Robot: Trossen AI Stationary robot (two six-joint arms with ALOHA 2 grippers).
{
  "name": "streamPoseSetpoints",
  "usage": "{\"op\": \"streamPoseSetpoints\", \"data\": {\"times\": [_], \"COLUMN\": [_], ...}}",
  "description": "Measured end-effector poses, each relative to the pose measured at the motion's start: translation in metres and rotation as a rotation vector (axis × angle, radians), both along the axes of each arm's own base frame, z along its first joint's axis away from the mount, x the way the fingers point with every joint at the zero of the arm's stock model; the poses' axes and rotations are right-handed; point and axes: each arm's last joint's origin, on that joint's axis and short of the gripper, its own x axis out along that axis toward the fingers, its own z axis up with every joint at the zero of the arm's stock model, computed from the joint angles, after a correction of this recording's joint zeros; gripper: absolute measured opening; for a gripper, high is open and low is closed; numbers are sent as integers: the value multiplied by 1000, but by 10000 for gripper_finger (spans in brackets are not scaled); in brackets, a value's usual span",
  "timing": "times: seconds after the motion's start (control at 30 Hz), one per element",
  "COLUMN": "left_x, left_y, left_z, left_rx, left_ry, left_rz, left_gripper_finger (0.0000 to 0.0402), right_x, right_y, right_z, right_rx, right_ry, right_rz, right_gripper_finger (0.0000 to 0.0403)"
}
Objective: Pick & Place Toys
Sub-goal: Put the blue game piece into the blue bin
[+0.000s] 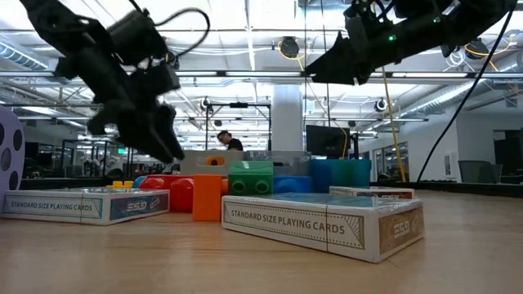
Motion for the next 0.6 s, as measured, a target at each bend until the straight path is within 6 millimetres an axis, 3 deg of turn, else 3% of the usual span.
{"op": "streamPoseSetpoints", "data": {"times": [0.17, 0.4, 0.6], "left_x": [11, 19, 20], "left_y": [6, 6, 7], "left_z": [-14, -30, -30], "left_rx": [28, -4, 10], "left_ry": [0, 14, 8], "left_rz": [86, 55, 76], "left_gripper_finger": [230, 230, 230], "right_x": [0, 0, -1], "right_y": [0, 0, 0], "right_z": [0, -1, -2], "right_rx": [-1, 1, 4], "right_ry": [-1, 11, 25], "right_rz": [2, 2, 2], "right_gripper_finger": [279, 279, 279]}}
